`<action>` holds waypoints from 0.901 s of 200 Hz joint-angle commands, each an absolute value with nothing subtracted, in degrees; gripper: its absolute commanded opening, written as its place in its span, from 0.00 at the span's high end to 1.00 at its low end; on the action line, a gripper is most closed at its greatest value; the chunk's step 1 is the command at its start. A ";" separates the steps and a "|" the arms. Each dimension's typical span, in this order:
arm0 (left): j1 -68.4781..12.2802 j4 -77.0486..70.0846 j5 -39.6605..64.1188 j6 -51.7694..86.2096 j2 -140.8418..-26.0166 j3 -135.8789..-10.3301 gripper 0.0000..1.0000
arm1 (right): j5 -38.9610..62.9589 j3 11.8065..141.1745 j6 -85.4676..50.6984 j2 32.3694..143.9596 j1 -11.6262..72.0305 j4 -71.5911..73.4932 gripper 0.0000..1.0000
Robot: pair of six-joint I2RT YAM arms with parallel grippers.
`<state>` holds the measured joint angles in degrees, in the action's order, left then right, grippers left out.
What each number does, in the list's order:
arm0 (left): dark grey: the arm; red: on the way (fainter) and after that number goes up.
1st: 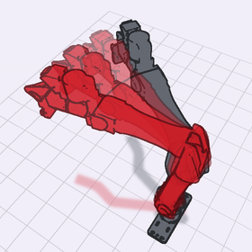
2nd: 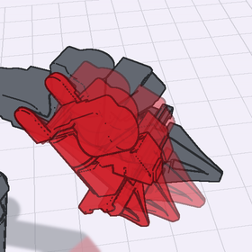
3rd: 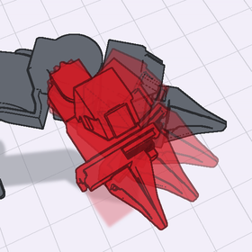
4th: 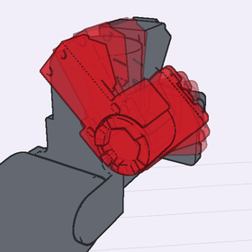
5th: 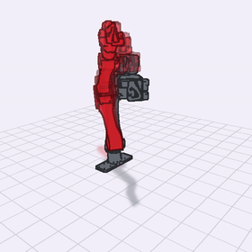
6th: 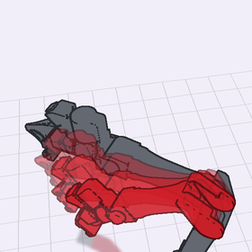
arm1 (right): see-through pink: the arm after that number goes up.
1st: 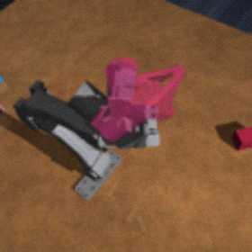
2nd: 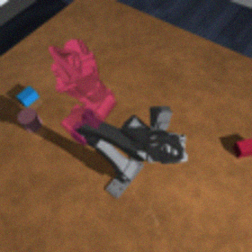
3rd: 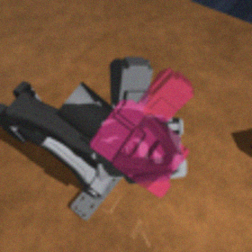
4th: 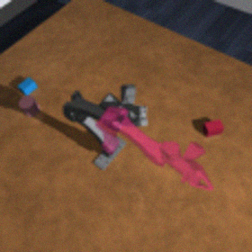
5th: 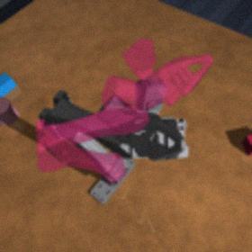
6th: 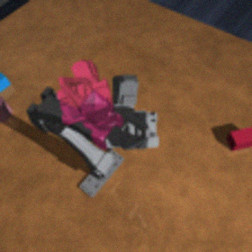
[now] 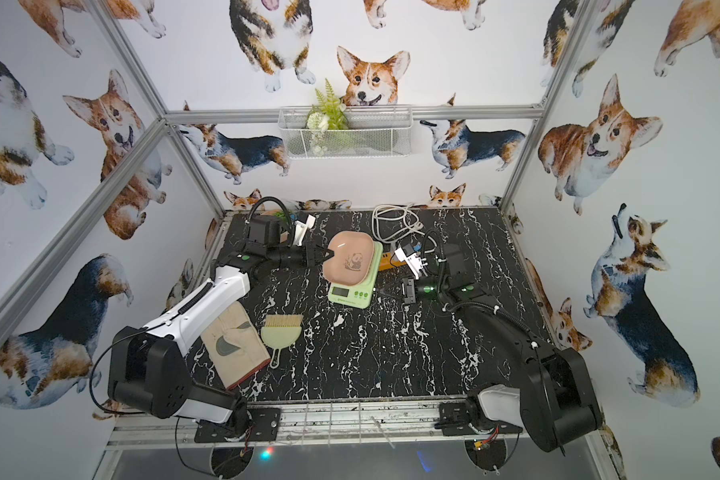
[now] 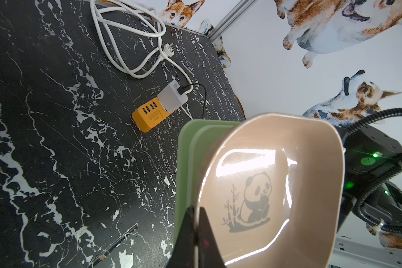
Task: Charge the electronic scale
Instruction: Insert the charging cable into the electronic scale.
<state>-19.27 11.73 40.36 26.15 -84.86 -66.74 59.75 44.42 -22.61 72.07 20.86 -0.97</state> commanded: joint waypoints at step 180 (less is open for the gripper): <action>-19.42 5.02 44.41 30.16 -84.46 -66.88 1.00 | 56.86 43.42 -25.16 72.15 20.92 2.20 1.00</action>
<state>-19.27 10.20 40.29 27.44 -84.90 -66.92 57.47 43.40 -24.08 71.94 20.88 0.25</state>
